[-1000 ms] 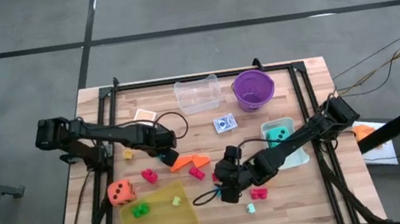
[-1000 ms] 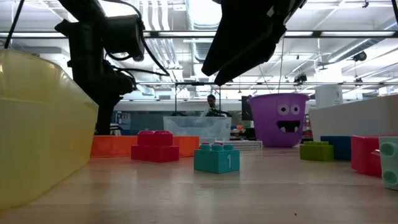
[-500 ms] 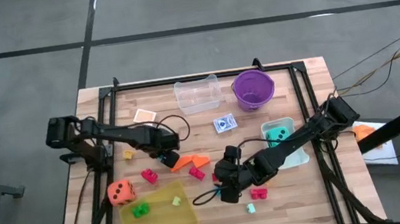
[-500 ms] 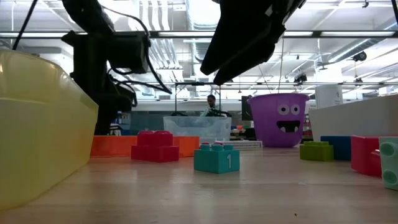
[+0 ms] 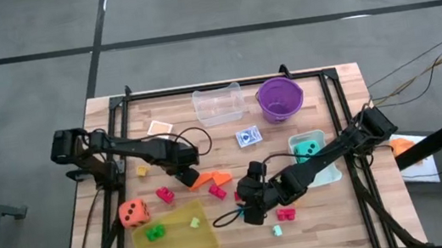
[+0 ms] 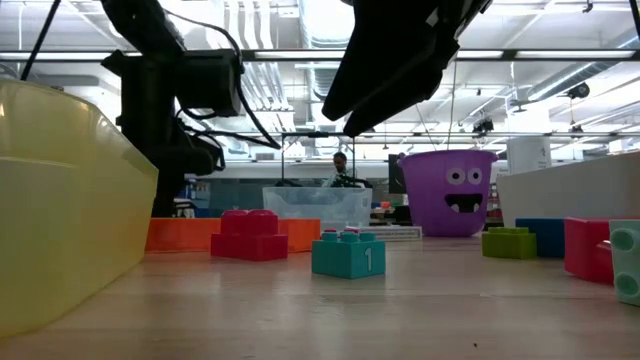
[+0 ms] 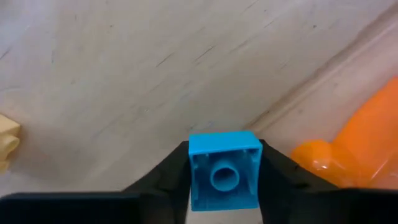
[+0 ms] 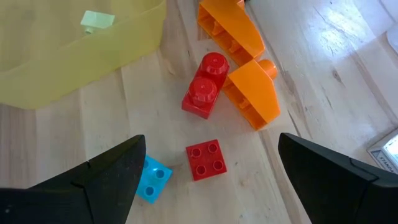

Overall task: Pick & Place Toys
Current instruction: Put the blue game piece into the yellow bin

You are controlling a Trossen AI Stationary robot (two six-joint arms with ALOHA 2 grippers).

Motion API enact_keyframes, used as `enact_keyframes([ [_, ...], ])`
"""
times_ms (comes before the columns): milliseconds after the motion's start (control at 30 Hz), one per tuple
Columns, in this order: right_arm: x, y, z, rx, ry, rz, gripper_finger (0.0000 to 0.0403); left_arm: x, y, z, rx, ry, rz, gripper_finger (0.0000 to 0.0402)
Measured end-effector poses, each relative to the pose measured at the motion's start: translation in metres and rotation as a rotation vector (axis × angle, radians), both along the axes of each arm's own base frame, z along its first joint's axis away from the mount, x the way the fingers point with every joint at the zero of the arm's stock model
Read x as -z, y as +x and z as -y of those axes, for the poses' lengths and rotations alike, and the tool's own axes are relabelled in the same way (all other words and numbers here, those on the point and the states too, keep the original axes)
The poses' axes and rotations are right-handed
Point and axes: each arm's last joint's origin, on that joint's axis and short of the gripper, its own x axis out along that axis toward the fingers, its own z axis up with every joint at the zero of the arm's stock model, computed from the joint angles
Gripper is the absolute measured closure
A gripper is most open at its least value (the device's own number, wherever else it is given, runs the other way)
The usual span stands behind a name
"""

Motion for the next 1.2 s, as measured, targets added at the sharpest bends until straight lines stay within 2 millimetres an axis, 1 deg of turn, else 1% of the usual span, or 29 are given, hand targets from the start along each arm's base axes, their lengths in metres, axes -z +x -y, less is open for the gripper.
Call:
enact_keyframes([
  [700, 0.0, 0.0, 0.0, -0.002, 0.002, -0.001, 0.0039, 0.001, -0.001, 0.001, 0.027, -0.025, -0.009, 0.0284],
  [900, 0.0, 0.0, 0.0, -0.002, 0.002, -0.001, 0.0039, -0.006, -0.005, 0.002, 0.058, -0.043, 0.0, 0.0284],
  [1000, 0.0, 0.0, 0.0, -0.004, 0.0, -0.002, 0.0039, -0.018, -0.008, 0.002, 0.087, -0.087, 0.014, 0.0284],
  [1100, 0.0, 0.0, 0.0, -0.004, 0.0, -0.002, 0.0039, -0.036, -0.016, 0.002, 0.115, -0.107, -0.027, 0.0284],
  [1200, 0.0, 0.0, 0.0, -0.004, 0.0, -0.002, 0.0039, -0.057, -0.021, 0.002, 0.117, -0.109, -0.007, 0.0284],
])
